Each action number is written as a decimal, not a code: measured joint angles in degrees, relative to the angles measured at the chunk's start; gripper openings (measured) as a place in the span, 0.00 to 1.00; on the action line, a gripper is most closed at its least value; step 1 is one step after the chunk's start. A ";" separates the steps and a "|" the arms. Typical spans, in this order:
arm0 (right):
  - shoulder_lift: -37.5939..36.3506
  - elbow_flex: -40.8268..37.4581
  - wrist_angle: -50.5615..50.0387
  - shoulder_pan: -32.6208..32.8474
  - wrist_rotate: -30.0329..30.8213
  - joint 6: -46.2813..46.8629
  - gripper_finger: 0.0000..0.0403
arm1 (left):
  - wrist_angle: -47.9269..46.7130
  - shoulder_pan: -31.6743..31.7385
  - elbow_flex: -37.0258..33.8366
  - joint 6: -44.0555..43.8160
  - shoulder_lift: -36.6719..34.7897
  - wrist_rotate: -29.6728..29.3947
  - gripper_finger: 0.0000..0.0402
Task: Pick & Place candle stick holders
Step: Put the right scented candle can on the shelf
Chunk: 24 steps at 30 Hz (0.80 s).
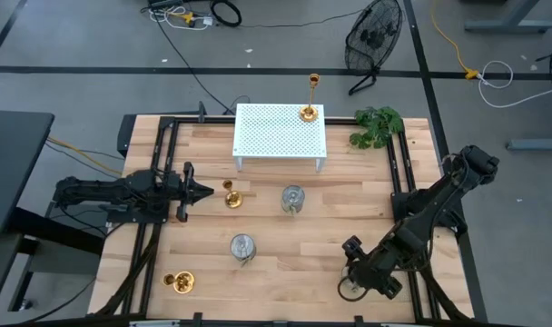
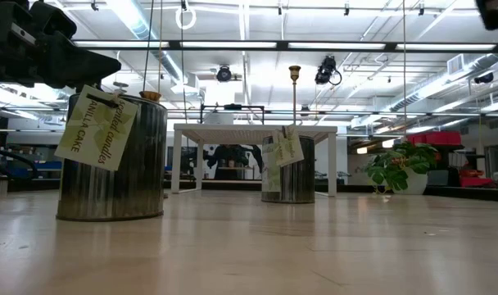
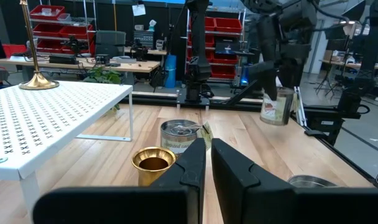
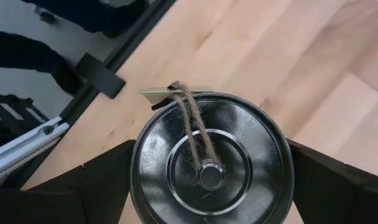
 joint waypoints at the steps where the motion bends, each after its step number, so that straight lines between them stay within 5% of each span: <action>1: 0.00 0.75 -0.87 -0.60 0.03 0.00 0.90 | 0.02 0.01 0.00 0.00 0.00 -0.01 0.08; 24: 0.00 16.43 -16.75 -21.91 0.08 -4.77 0.90 | 0.02 0.01 0.00 -0.01 0.00 -0.01 0.08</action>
